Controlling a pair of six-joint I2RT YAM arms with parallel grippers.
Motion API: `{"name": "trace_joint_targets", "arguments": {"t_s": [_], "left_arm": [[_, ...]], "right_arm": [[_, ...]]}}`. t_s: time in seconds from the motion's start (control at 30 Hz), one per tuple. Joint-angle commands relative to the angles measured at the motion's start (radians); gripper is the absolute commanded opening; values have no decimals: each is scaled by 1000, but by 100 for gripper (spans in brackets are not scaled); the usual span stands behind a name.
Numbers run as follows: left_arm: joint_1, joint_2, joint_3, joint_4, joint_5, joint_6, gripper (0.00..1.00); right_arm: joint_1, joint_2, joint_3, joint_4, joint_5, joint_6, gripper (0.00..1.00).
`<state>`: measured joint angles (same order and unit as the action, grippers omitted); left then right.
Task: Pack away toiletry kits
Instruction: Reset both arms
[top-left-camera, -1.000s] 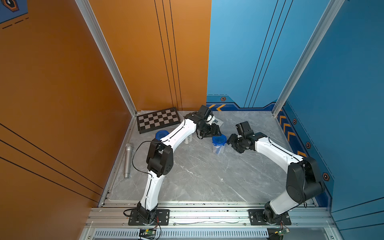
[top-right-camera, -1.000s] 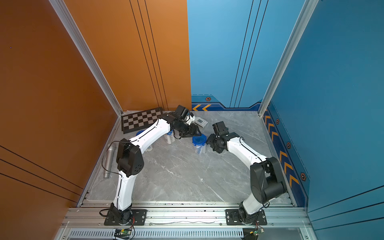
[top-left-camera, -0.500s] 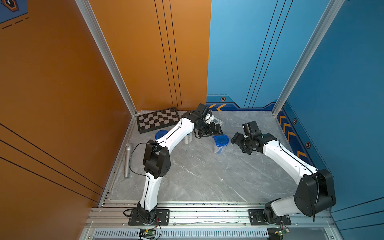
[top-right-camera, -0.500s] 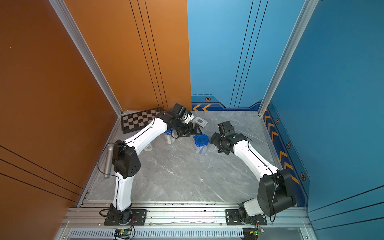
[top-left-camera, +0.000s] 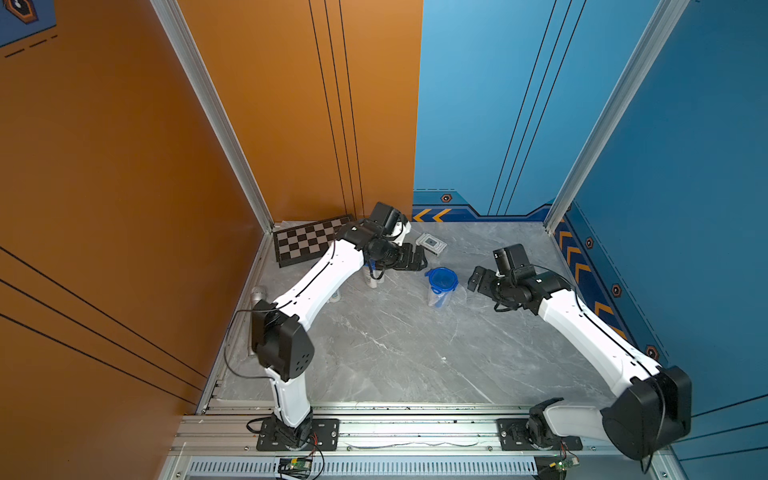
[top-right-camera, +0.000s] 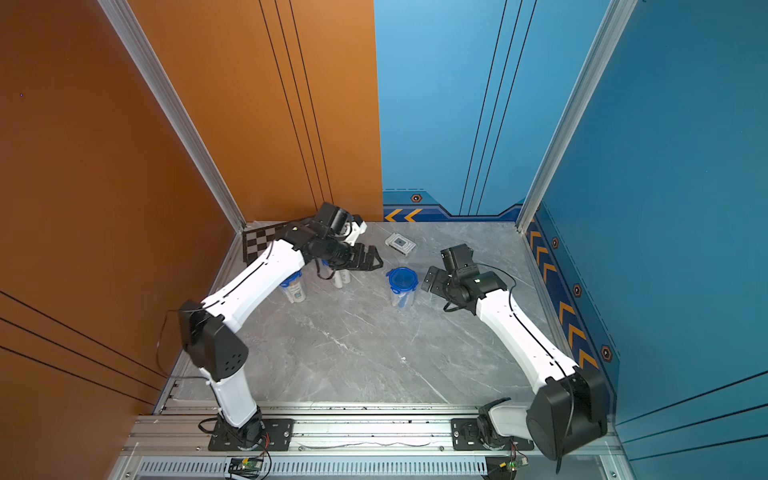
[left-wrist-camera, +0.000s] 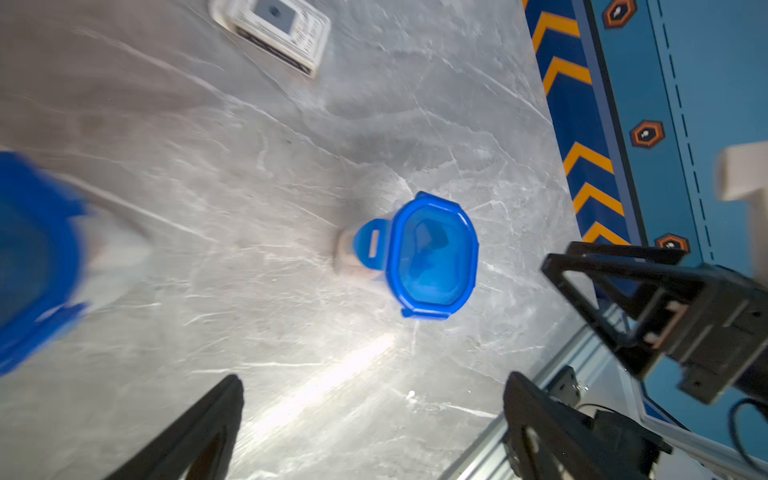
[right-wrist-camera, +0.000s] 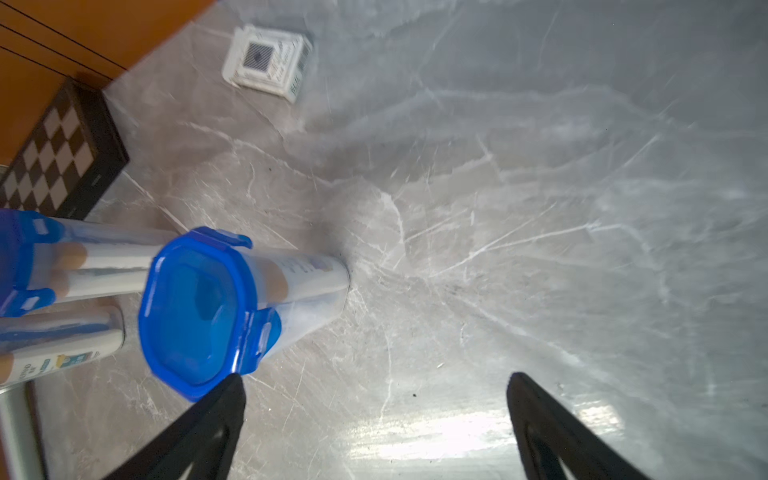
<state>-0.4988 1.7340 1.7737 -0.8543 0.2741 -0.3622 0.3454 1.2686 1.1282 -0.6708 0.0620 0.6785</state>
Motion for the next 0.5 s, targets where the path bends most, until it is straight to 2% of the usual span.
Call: {"name": "trace_joint_targets", "arguments": {"t_s": [0.0, 0.13, 0.27, 0.3, 0.33, 0.4, 0.47], "left_arm": [[100, -231, -152, 31, -174, 34, 99], [250, -517, -467, 169, -326, -10, 99], [381, -731, -765, 325, -409, -22, 99], [403, -759, -822, 348, -434, -34, 99], [428, -783, -881, 393, -448, -51, 99], [460, -810, -1000, 511, -390, -15, 99], [460, -817, -1096, 639, -380, 10, 98]], "right_arm": [[1, -108, -10, -19, 209, -107, 100], [-40, -184, -73, 34, 272, -227, 100], [-83, -233, -222, 144, 430, -233, 100], [-100, -249, -276, 211, 418, -240, 100], [-136, -274, -348, 332, 349, -268, 100], [-196, -325, -506, 599, 172, -355, 100], [-206, -356, -680, 912, 118, -437, 100]]}}
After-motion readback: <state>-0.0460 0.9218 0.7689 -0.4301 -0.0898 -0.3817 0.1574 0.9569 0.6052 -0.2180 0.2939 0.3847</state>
